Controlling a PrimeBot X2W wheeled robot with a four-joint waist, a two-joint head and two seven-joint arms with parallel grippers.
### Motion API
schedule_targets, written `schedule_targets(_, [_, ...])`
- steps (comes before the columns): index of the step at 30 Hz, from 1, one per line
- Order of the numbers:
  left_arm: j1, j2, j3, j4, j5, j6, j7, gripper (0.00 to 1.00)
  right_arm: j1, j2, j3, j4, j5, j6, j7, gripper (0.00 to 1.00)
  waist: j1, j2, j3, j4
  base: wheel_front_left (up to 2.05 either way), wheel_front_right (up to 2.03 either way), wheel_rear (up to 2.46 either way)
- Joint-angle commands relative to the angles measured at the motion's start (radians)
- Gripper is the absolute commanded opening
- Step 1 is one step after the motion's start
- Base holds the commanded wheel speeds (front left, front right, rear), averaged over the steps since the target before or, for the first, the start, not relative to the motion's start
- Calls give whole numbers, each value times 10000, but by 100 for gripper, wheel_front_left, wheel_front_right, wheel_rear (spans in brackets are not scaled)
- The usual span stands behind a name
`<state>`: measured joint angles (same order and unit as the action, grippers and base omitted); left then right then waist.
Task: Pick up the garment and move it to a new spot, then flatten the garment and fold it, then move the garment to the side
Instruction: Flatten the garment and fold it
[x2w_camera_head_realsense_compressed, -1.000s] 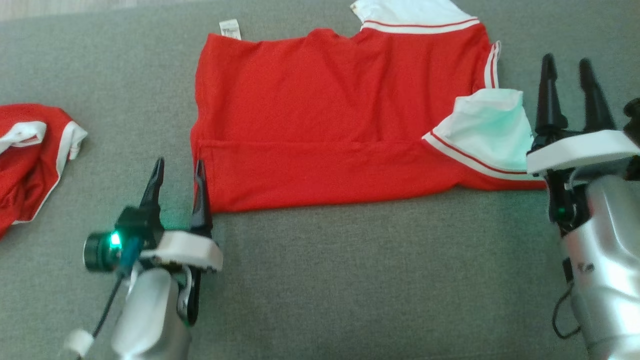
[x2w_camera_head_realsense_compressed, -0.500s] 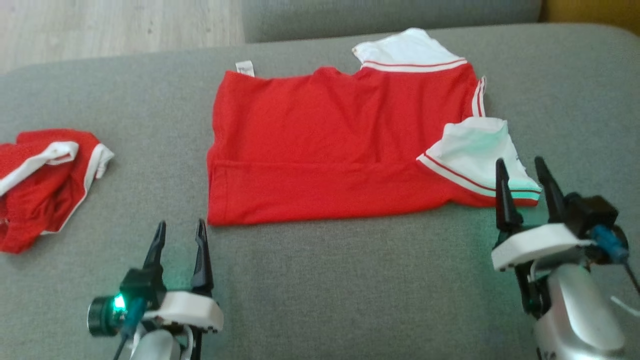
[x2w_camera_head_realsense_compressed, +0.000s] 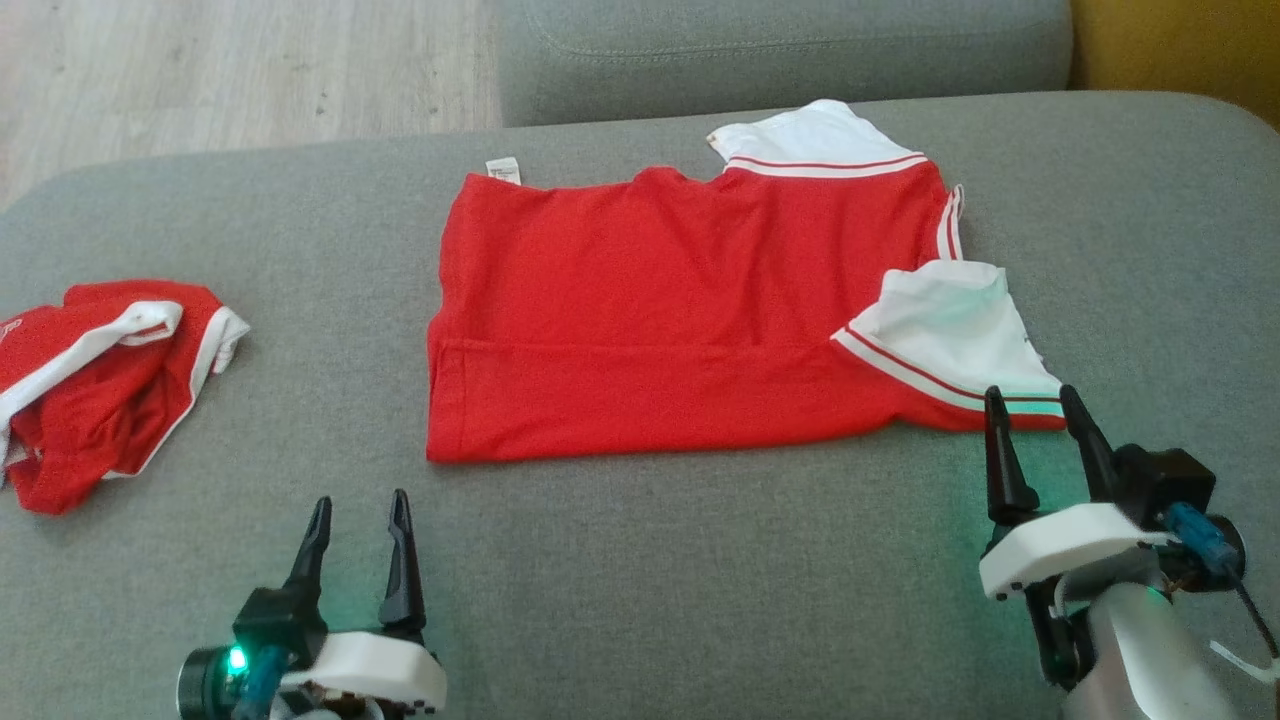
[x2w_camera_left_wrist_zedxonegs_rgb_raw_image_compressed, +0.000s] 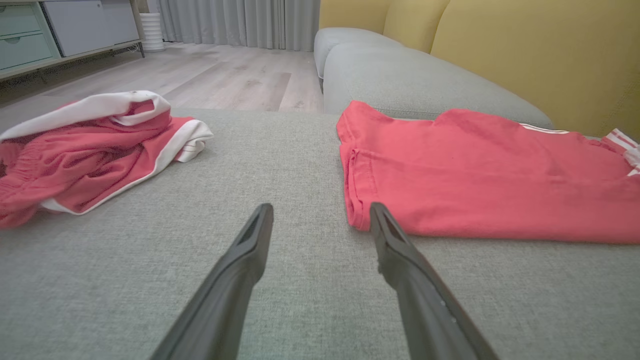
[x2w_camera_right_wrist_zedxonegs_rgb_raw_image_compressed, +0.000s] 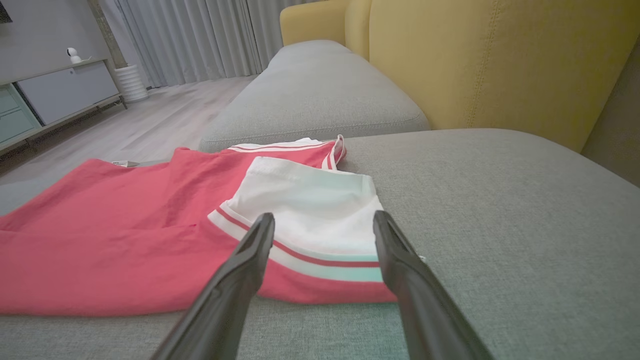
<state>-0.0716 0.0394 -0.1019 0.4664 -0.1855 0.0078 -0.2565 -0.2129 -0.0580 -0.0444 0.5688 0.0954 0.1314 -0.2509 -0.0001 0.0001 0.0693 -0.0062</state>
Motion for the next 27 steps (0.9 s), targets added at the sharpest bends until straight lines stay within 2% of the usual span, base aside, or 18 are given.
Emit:
schedule_targets(1, [-238, 108, 209, -343, -24, -42, -53, 100, -283, 37, 208, -254, -50, -7, -108, 100, 1, -1, 62, -18, 0, 0, 0])
schedule_targets(14, [-2142, 108, -330, 56, -390, -516, -53, 100, -1250, -134, -184, -384, -322, -7, -108, 100, 1, -1, 1848, -204, 0, 0, 0])
schedule_targets(22, [-2717, 108, -374, 1057, -675, -350, -53, 100, -1501, -144, -488, -199, -503, -7, -108, 100, 1, -1, 2459, -464, 0, 0, 0])
schedule_targets(27, [-2753, 108, -580, 1468, -868, -486, -53, 100, -1466, -130, -883, -7, -660, -7, -108, 100, 1, -1, 2534, -508, 0, 0, 0])
